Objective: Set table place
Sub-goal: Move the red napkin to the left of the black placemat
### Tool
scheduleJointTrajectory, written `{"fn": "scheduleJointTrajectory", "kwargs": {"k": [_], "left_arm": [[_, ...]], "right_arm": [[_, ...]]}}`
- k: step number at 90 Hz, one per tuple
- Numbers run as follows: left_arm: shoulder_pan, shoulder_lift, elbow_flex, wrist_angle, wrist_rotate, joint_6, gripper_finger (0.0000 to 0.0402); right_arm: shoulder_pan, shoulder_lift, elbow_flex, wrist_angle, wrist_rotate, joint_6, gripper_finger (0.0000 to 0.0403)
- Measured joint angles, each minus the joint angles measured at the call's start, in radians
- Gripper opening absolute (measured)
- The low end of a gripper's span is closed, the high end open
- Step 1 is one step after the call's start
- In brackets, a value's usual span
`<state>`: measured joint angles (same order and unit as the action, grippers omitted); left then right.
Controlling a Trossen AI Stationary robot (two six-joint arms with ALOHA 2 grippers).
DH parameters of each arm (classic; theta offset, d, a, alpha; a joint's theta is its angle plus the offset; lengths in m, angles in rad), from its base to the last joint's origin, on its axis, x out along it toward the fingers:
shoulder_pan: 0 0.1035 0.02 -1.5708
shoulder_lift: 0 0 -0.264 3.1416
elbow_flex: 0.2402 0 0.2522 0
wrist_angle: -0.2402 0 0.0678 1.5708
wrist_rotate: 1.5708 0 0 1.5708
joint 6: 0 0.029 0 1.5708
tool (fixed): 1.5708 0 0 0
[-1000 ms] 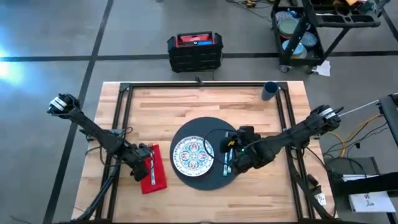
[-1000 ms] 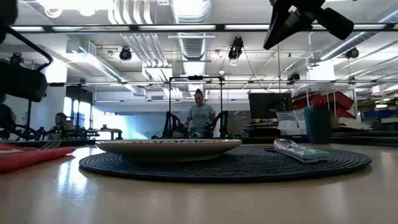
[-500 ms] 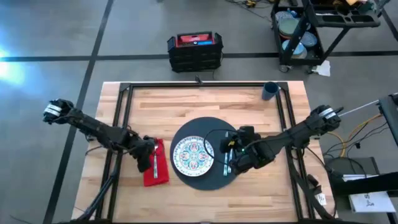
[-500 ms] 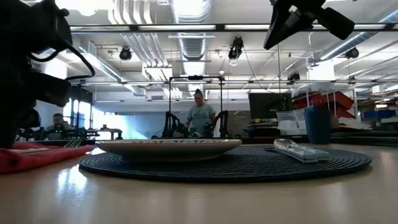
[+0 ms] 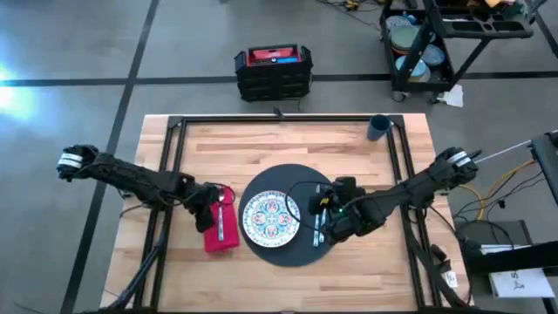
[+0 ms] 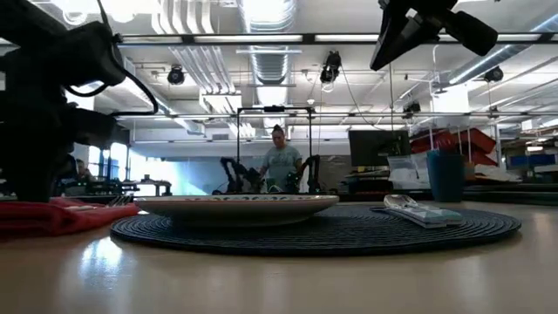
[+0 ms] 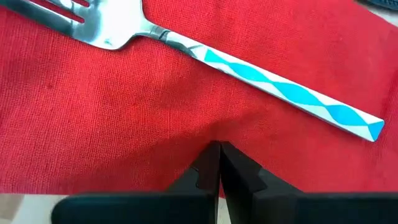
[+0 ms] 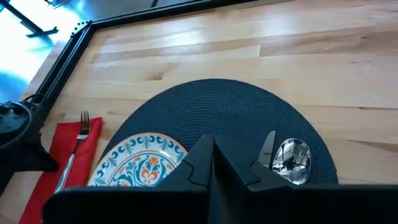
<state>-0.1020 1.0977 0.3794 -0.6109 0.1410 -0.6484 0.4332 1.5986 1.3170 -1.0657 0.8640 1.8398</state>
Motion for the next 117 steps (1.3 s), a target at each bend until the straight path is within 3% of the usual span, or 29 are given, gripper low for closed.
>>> {"fn": "scheduleJointTrajectory", "kwargs": {"k": [18, 29, 48, 57, 86, 117], "left_arm": [[0.001, -0.005, 0.011, -0.003, -0.010, -0.046, 0.0000], [0.003, -0.018, 0.057, -0.034, -0.083, -0.059, 0.0000], [0.002, -0.021, 0.182, -0.276, -0.234, -0.073, 0.0000], [0.003, -0.022, 0.204, -0.299, -0.280, -0.096, 0.0000], [0.059, 0.049, 0.155, -0.314, -0.256, -0.167, 0.0000], [0.123, 0.187, 0.152, -0.235, -0.248, -0.095, 0.0000]], "right_arm": [[0.000, 0.000, 0.000, 0.000, 0.000, -0.005, 0.0000], [0.000, 0.002, 0.000, 0.000, 0.000, -0.006, 0.0000], [0.000, 0.005, -0.002, 0.000, 0.000, -0.008, 0.0000], [0.000, 0.005, -0.002, -0.002, 0.000, -0.011, 0.0000], [0.000, 0.006, -0.002, -0.003, 0.000, -0.021, 0.0000], [0.001, 0.006, -0.002, -0.001, 0.000, -0.020, 0.0000]]}}
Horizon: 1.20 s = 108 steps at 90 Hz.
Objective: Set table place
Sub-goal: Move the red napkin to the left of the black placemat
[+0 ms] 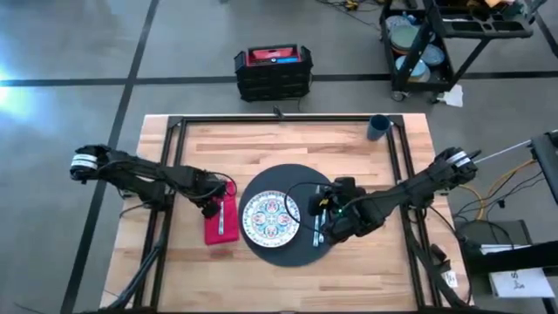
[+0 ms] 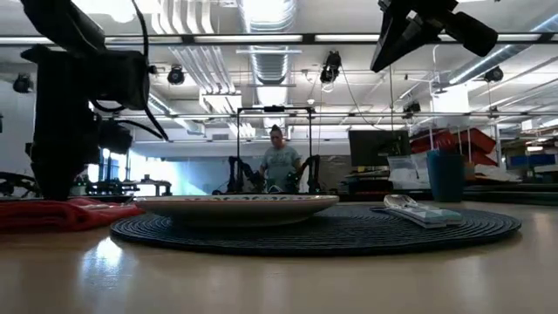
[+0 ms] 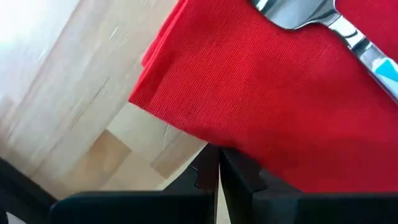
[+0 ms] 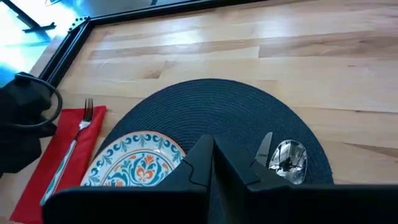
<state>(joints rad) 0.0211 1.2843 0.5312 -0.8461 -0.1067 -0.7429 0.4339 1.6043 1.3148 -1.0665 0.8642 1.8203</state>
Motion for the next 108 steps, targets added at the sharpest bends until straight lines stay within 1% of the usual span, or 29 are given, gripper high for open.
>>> {"fn": "scheduleJointTrajectory", "kwargs": {"k": [12, 38, 52, 58, 65, 82, 99, 108], "left_arm": [[0.004, 0.009, 0.000, 0.004, -0.005, 0.014, 0.0000], [0.015, -0.039, -0.005, 0.023, -0.025, 0.049, 0.0000], [0.018, -0.047, -0.005, 0.108, -0.069, 0.057, 0.0000], [0.018, -0.048, -0.003, 0.124, -0.067, 0.057, 0.0000], [0.019, -0.043, -0.003, 0.120, -0.036, 0.053, 0.0000], [0.019, -0.051, -0.002, 0.051, -0.010, 0.018, 0.0000], [0.007, -0.083, -0.004, -0.010, 0.126, -0.028, 0.0000], [-0.021, -0.110, -0.004, 0.008, 0.178, -0.035, 0.0000]], "right_arm": [[0.002, 0.000, 0.000, 0.001, -0.001, 0.002, 0.0000], [0.002, 0.000, 0.000, 0.001, 0.000, 0.001, 0.0000], [0.002, 0.000, 0.000, 0.001, 0.000, 0.001, 0.0000], [0.002, 0.000, 0.000, 0.001, 0.000, 0.001, 0.0000], [0.002, 0.000, 0.000, 0.001, -0.001, 0.001, 0.0000], [0.006, 0.000, 0.000, 0.000, -0.004, 0.001, 0.0000], [0.007, 0.000, 0.000, -0.006, -0.008, 0.001, 0.0000], [0.006, 0.000, 0.000, -0.032, -0.012, 0.013, 0.0000]]}}
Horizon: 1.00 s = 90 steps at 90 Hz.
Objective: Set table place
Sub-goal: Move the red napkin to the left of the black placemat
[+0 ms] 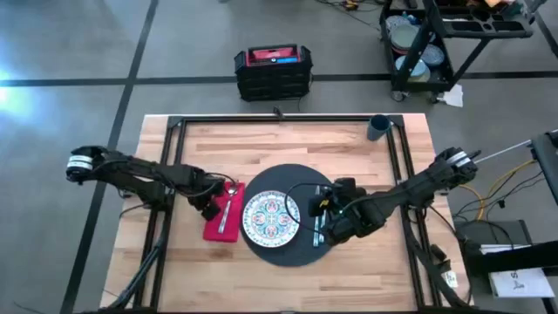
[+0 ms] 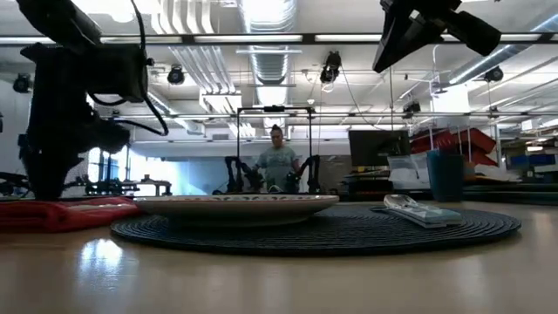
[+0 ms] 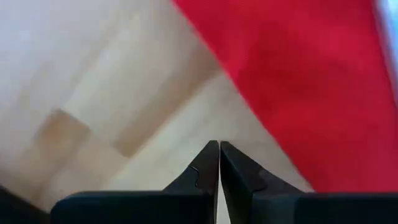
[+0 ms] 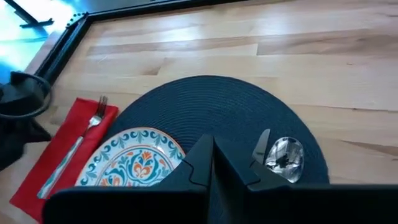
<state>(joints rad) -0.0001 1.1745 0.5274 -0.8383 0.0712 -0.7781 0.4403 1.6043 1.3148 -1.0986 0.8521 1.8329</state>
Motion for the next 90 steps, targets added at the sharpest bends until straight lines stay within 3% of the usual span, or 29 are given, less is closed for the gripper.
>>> {"fn": "scheduleJointTrajectory", "kwargs": {"k": [15, 29, 45, 55, 63, 77, 90], "left_arm": [[-0.048, -0.042, 0.000, 0.042, 0.073, -0.018, 0.0000], [-0.125, -0.042, 0.000, 0.037, 0.075, -0.139, 0.0000], [-0.218, -0.047, 0.002, 0.036, -0.033, -0.333, 0.0000], [-0.250, -0.058, 0.029, 0.039, -0.158, -0.372, 0.0000], [-0.237, -0.056, 0.034, 0.046, -0.239, -0.366, 0.0000], [-0.174, -0.025, 0.021, 0.061, -0.247, -0.330, 0.0000], [-0.129, -0.014, 0.046, -0.141, -0.307, -0.380, 0.0000]], "right_arm": [[-0.007, 0.000, 0.000, -0.079, -0.023, 0.059, 0.0000], [-0.007, -0.002, 0.000, -0.111, -0.034, 0.057, 0.0000], [0.008, -0.007, 0.000, -0.161, -0.042, 0.051, 0.0000], [0.028, -0.007, 0.000, -0.182, -0.044, 0.028, 0.0000], [0.040, -0.007, 0.000, -0.179, -0.054, -0.004, 0.0000], [0.057, -0.007, 0.000, -0.185, -0.068, -0.036, 0.0000], [0.069, -0.008, 0.000, -0.238, -0.084, 0.022, 0.0000]]}}
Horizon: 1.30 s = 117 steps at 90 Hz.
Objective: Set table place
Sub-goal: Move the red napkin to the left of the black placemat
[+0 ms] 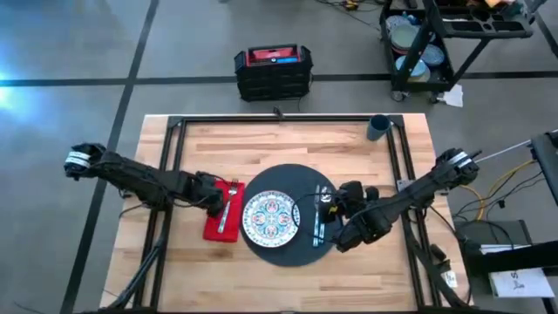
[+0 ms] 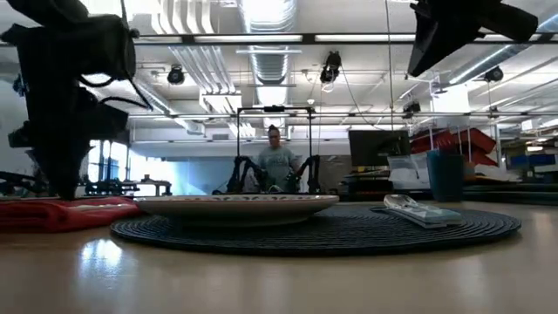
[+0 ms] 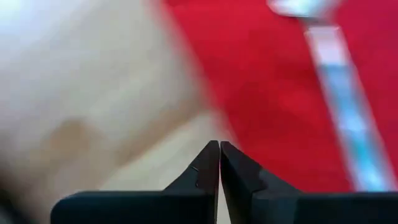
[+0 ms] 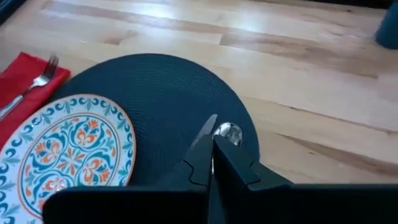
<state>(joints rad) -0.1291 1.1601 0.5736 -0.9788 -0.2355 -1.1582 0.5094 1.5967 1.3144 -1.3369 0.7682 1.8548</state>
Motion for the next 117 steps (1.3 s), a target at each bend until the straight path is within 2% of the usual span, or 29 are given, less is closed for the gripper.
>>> {"fn": "scheduleJointTrajectory", "kwargs": {"k": [9, 25, 36, 69, 89, 101, 117], "left_arm": [[0.002, -0.019, 0.020, -0.033, -0.041, 0.006, 0.0000], [0.003, -0.044, 0.010, 0.161, -0.016, 0.104, 0.0000], [0.015, -0.028, -0.007, 0.218, 0.000, 0.123, 0.0000], [0.057, -0.016, -0.012, 0.263, -0.051, 0.215, 0.0000], [0.095, 0.000, -0.033, 0.276, -0.037, 0.245, 0.0000], [0.101, 0.001, -0.038, 0.279, -0.027, 0.253, 0.0000], [0.100, 0.004, -0.071, 0.295, 0.044, 0.249, 0.0000]], "right_arm": [[0.010, 0.000, 0.000, -0.053, -0.011, 0.037, 0.0000], [0.013, 0.000, -0.001, -0.050, -0.021, 0.029, 0.0000], [0.015, 0.000, -0.003, -0.030, -0.020, 0.007, 0.0000], [0.016, -0.049, -0.074, 0.167, -0.031, -0.102, 0.0000], [0.016, -0.080, -0.187, 0.381, -0.056, -0.147, 0.0000], [0.016, -0.085, -0.226, 0.410, -0.072, -0.115, 0.0000], [0.018, -0.085, -0.236, 0.427, -0.081, -0.102, 0.0000]]}}
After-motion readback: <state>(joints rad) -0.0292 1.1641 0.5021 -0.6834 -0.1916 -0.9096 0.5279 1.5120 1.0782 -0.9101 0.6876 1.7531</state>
